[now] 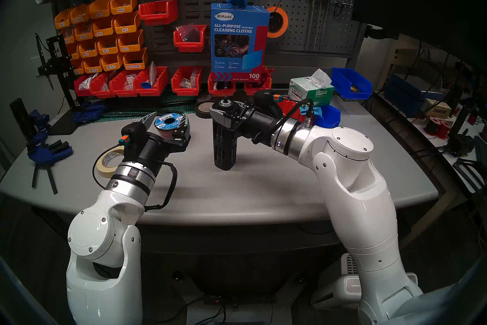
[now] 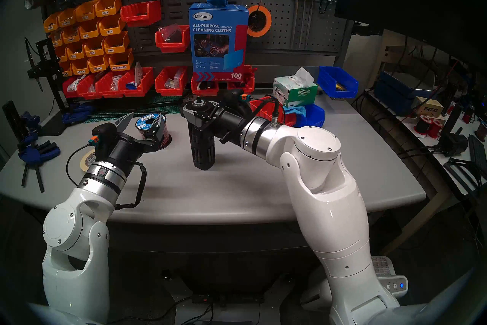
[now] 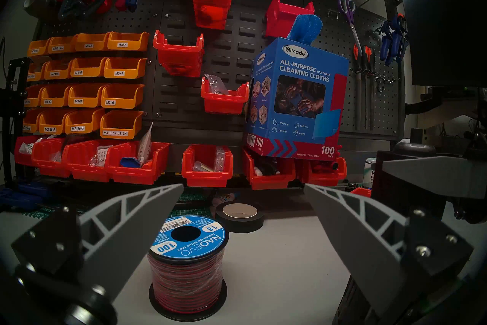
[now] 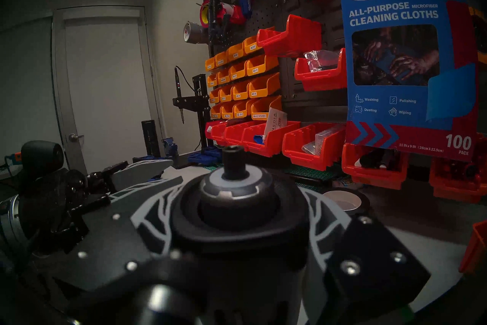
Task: Pick a screwdriver bit and insert it into the screwdriver
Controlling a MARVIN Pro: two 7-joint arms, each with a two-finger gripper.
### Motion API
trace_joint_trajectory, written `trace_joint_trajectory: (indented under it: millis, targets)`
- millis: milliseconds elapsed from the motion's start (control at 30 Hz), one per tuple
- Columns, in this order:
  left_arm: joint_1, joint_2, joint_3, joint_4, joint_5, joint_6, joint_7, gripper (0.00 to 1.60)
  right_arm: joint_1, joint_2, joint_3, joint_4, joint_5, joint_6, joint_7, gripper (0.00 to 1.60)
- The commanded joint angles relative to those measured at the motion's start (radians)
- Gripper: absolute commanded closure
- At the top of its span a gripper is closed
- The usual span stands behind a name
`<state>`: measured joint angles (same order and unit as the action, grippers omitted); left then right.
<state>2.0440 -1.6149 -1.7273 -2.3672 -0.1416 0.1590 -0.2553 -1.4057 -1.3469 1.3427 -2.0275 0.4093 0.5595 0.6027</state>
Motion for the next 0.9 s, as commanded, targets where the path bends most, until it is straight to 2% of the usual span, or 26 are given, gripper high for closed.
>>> trace_joint_trajectory:
  millis: [0,367,433,500,533,767,867]
  targets:
    - [-0.016,-0.001,0.002,-0.035,-0.001,-0.008,-0.001,0.00,0.085,0.026,0.024,0.038,0.021,-0.037,0.074,1.60]
    - [-0.016,-0.004,0.001,-0.035,0.001,-0.008,-0.004,0.00,0.144,0.017,0.002,0.104,0.019,-0.058,0.115,1.60]
    - [-0.012,0.003,0.002,-0.035,0.016,-0.022,-0.007,0.23,0.150,0.017,0.000,0.113,0.019,-0.063,0.122,1.60]
    - [-0.010,0.000,0.004,-0.036,0.021,-0.025,-0.003,0.24,0.151,0.017,-0.001,0.115,0.019,-0.064,0.124,1.60]
    - [-0.015,0.000,0.004,-0.031,0.031,-0.033,-0.001,0.00,0.153,0.016,-0.001,0.119,0.018,-0.067,0.124,1.60]
    - [-0.024,0.006,-0.014,-0.031,0.012,-0.026,-0.024,0.00,0.155,0.015,0.002,0.129,0.018,-0.073,0.127,1.60]
    - [-0.007,0.036,-0.028,-0.050,-0.006,-0.005,-0.071,0.00,0.164,0.015,0.004,0.146,0.014,-0.078,0.129,1.60]
